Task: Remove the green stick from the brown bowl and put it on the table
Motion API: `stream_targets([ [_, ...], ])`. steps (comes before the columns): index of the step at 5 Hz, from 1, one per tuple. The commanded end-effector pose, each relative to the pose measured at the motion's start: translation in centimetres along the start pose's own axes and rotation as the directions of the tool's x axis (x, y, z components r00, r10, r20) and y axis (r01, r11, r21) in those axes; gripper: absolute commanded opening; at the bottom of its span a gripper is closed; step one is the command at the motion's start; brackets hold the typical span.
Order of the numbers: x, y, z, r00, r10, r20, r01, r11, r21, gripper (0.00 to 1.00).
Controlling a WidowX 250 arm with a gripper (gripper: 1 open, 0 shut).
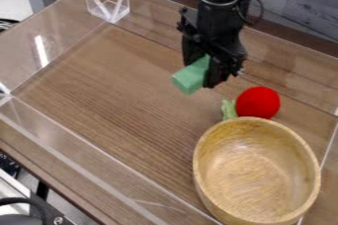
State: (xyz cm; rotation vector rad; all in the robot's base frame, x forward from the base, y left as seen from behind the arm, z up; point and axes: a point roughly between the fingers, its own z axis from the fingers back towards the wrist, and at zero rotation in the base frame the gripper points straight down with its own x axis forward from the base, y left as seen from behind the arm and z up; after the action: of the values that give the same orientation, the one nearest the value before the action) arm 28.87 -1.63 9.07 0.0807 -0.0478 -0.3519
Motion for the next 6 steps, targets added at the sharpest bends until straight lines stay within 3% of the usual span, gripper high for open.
stream_targets([
  [1, 1.6, 1.5, 0.8, 0.999, -0.017, 0.047, 0.016, 1.000, 0.024, 0.00],
  [3, 2.5, 1.5, 0.5, 0.998, 0.059, 0.031, -0.060, 0.998, 0.037, 0.00],
  [5, 2.7, 3.3, -2.5, 0.999, 0.015, 0.028, -0.016, 0.999, 0.040, 0.00],
  [6, 2.4, 3.4, -3.2, 0.999, 0.029, 0.024, -0.030, 0.999, 0.042, 0.00],
])
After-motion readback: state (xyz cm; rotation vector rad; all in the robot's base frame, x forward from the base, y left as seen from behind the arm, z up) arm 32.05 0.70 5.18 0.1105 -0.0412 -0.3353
